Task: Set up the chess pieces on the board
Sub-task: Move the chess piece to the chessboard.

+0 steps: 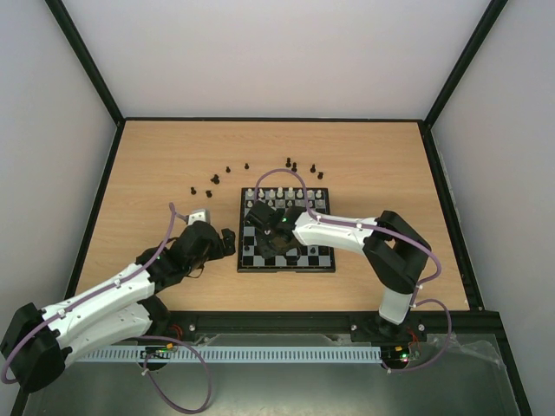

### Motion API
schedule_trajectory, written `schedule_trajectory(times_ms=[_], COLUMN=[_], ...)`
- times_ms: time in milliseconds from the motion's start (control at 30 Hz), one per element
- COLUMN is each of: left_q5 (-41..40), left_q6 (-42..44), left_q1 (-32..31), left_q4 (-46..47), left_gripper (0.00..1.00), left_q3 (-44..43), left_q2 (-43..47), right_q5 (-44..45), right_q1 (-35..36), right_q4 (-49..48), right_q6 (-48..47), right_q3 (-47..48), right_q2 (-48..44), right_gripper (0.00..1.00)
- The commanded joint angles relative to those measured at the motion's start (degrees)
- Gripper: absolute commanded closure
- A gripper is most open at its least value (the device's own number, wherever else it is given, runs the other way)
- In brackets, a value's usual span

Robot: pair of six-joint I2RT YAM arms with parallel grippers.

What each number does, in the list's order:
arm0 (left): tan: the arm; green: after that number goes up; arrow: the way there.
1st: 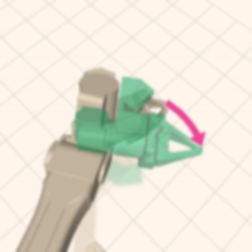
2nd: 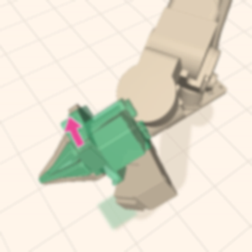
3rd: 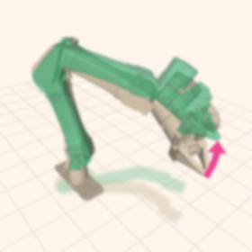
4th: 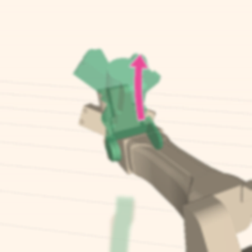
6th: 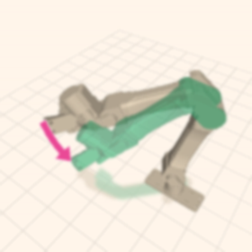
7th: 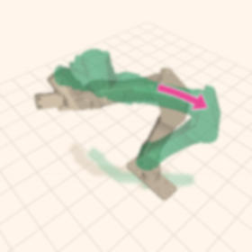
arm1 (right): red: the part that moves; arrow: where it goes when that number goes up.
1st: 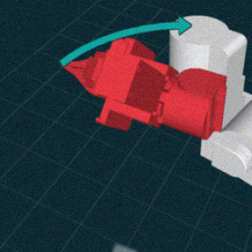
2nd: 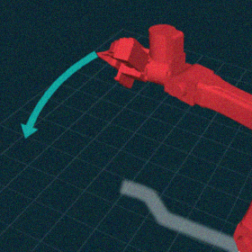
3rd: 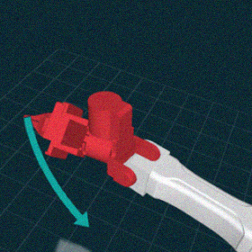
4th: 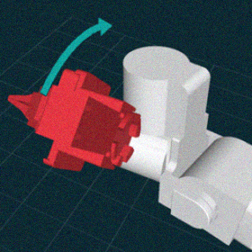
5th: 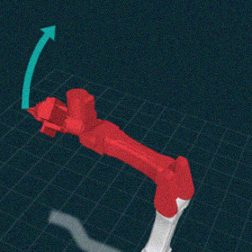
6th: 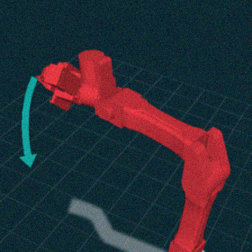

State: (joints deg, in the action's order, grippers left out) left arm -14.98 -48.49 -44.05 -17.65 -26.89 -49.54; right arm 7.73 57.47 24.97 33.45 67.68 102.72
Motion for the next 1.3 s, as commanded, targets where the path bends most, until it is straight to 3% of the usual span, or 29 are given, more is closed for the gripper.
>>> schedule_trajectory(times_ms=[0, 933, 1267], left_q5=[0.3, 1.1, 0.7], left_q6=[-0.5, -0.6, -0.2], left_q1=[0.3, 0.3, 0.4], left_q4=[0.5, 2.2, 1.9], left_gripper=[0.0, 0.01, 0.01], left_q3=[1.1, 1.6, 1.1], left_q2=[-0.1, -1.5, -1.6], right_q5=[0.2, 2.8, 6.5], right_q1=[0.9, 1.9, -0.8], right_q4=[1.8, 4.0, 4.6], right_q6=[0.2, 1.6, -0.3], right_q3=[0.3, -0.4, 3.1], right_q2=[0.1, -1.0, -6.0], right_gripper=[0.91, 0.84, 0.59])
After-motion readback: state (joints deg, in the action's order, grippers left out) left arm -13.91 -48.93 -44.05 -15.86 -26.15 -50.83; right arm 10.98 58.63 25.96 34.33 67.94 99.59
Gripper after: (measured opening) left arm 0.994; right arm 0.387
